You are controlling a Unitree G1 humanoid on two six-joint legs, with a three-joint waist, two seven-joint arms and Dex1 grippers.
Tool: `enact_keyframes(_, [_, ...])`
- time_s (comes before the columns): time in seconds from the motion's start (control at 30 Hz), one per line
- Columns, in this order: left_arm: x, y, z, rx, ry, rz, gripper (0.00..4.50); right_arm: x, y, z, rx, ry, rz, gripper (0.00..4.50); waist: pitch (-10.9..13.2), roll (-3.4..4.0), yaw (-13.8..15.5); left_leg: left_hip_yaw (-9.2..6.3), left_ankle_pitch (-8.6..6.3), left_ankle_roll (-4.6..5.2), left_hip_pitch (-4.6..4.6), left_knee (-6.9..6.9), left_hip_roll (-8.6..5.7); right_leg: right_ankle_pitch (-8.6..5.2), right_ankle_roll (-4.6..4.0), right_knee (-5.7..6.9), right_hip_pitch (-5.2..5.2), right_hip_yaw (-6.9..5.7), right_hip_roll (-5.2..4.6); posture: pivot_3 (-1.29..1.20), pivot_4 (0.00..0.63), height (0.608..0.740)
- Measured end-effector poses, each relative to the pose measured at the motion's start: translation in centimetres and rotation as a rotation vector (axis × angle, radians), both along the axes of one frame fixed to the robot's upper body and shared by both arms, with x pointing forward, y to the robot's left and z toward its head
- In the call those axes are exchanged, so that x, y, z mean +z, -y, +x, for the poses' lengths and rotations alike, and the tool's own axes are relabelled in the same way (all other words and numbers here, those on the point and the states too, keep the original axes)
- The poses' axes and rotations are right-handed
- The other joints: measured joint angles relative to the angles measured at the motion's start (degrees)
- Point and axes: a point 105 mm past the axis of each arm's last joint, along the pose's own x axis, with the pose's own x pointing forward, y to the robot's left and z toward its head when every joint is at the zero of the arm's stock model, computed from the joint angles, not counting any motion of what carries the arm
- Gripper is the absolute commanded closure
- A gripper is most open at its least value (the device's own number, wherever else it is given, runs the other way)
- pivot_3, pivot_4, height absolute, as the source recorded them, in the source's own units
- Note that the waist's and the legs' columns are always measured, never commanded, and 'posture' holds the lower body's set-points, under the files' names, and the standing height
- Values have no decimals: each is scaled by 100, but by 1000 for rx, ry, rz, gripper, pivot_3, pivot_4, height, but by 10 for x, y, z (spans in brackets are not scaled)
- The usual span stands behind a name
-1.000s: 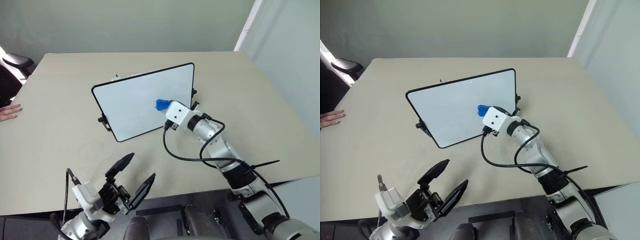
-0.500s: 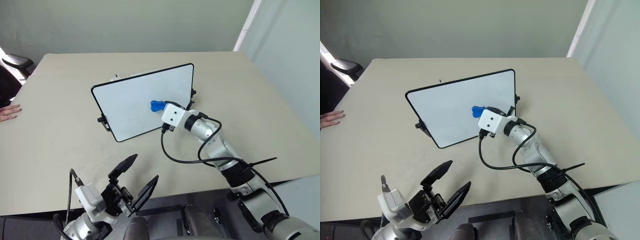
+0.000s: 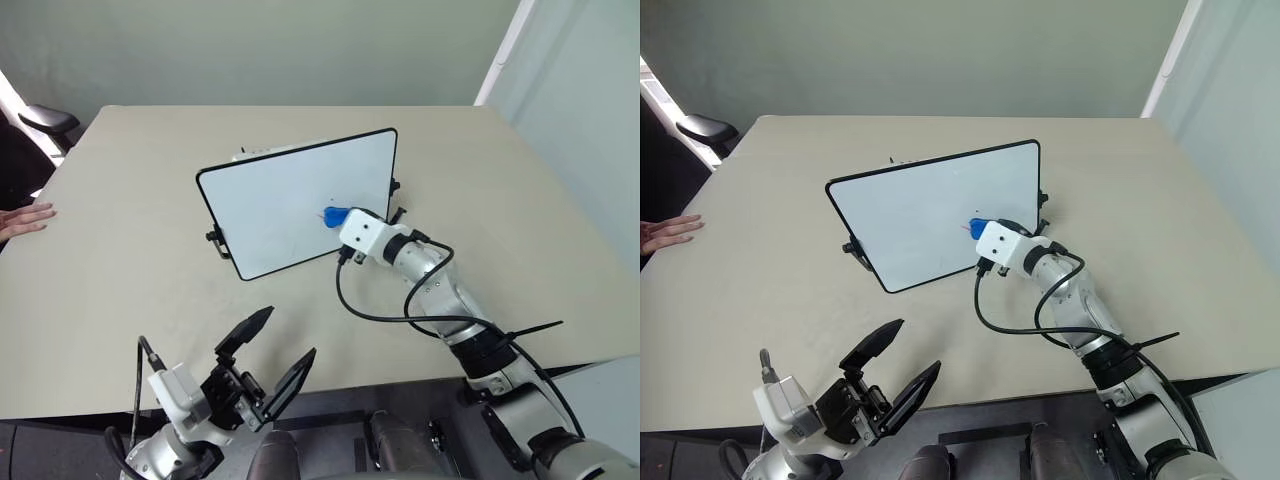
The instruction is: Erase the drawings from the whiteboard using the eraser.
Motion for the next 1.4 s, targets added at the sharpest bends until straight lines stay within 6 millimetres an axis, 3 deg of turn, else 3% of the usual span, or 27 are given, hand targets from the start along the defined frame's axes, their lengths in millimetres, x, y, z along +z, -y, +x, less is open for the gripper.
enact_keyframes(0.2, [-1,0,-1,-1,-4,0,0,-6,11,1,-48,-23,3,3492,0,0,7,1,-3,-6,-4,-7,0,-5,8,-5,-5,0,0,0,150,740])
enact_keyframes(0.43, [-1,1,-1,-2,-9,-1,0,-3,8,0,-37,-21,26,3492,1,1,11,1,-4,-7,-5,-8,0,-5,8,-6,-9,0,0,0,150,740])
enact_keyframes(0.63, [-1,1,-1,-3,-8,-2,0,17,-9,-2,54,59,35,3492,2,3,-24,2,-4,-6,-4,-20,1,-5,9,-5,-17,0,0,0,150,740])
enact_keyframes(0.8, [-1,1,-1,-2,-8,-2,0,19,-19,-2,115,68,13,3492,2,3,-87,3,-3,-6,0,-22,2,-2,14,-3,-18,0,0,0,150,740])
enact_keyframes(1.1, [-1,0,-1,-1,-7,-2,0,25,-59,-21,306,107,-13,3492,2,3,-81,2,-3,-5,1,-29,15,4,23,-5,-20,-2,7,0,150,740])
enact_keyframes(1.4, [0,0,0,1,3,-1,0,22,-55,-11,258,127,-64,3492,2,3,-34,2,14,5,4,-27,16,20,-2,-3,-13,-3,6,0,150,740])
